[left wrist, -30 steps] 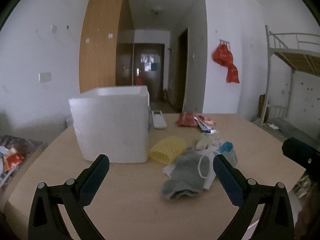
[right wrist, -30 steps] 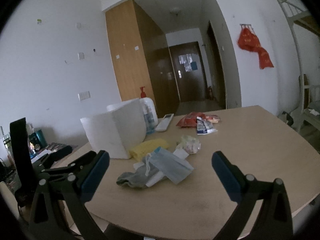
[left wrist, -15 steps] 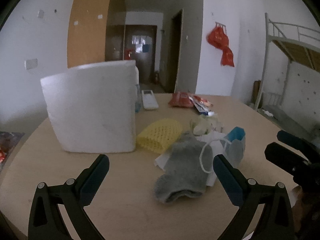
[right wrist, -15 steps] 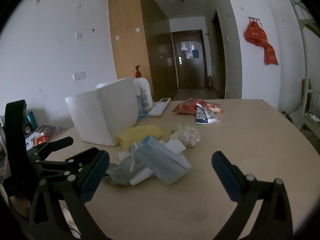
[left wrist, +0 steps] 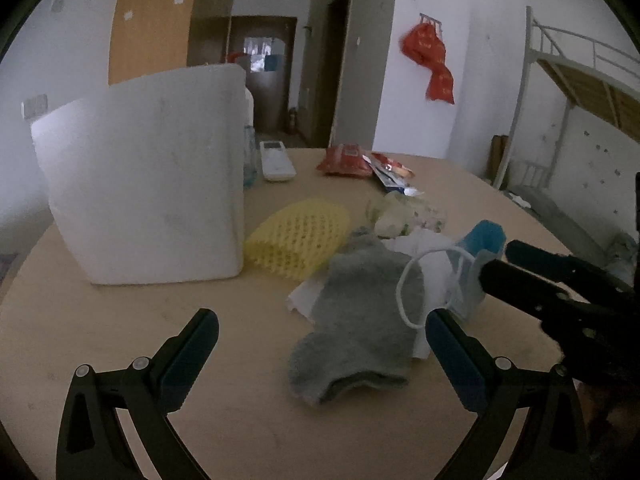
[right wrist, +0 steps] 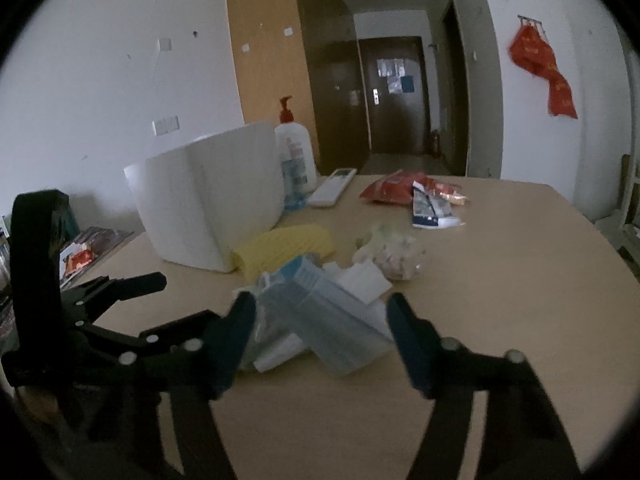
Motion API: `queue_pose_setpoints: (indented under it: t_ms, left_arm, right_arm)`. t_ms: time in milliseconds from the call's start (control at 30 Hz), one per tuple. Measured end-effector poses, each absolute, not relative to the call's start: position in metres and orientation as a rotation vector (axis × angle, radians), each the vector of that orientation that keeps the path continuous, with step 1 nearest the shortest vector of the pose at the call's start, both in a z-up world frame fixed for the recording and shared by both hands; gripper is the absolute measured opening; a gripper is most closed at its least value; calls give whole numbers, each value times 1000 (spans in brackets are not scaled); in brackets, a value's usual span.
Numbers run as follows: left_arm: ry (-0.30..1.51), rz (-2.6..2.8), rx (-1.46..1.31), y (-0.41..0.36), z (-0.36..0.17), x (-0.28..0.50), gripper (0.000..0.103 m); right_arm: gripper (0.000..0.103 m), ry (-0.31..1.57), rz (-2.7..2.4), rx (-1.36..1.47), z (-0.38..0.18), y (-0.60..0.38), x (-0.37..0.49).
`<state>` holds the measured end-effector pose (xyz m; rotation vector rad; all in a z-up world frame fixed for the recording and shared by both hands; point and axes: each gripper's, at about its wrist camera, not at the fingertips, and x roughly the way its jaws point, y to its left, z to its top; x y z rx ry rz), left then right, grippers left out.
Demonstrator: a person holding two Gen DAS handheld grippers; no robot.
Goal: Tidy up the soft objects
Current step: 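Reach the left tool to the grey sock while the right tool reaches the blue mask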
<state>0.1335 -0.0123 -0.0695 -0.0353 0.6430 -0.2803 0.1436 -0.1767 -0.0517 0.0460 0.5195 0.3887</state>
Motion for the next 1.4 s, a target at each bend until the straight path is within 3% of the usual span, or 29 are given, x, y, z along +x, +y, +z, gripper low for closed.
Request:
queue_pose_setpoints:
  t_ms: [433,667,700,800,900,1067,1400]
  left_arm:
    - [728,-388,-16,-24,-77,150,103]
    - [749,-448,4,-34,-76,152,103]
    - [754,-464,6,-35,-76,151,103]
    - [782,-490,12,-38,-79,154,103]
    - [807,-483,19,-41,-83,158,102]
    - [847,-464,24,-40,-88,163,83]
    - [850,-437,-20,-24,-92,162,55]
  right_arm:
    - [22,636,421,48,-68,-177,170]
    - [22,618,399,7,-64,-185,163]
    - [26,607,401,-4,-62,-185,161]
    - [48,603,410,-29,-62,-186,161]
    - [48,598,408,-37,-64,-188,163]
    - [48,613,429,-29,-67,-188,167]
    - [48,626,459,-43,-67,-180,172]
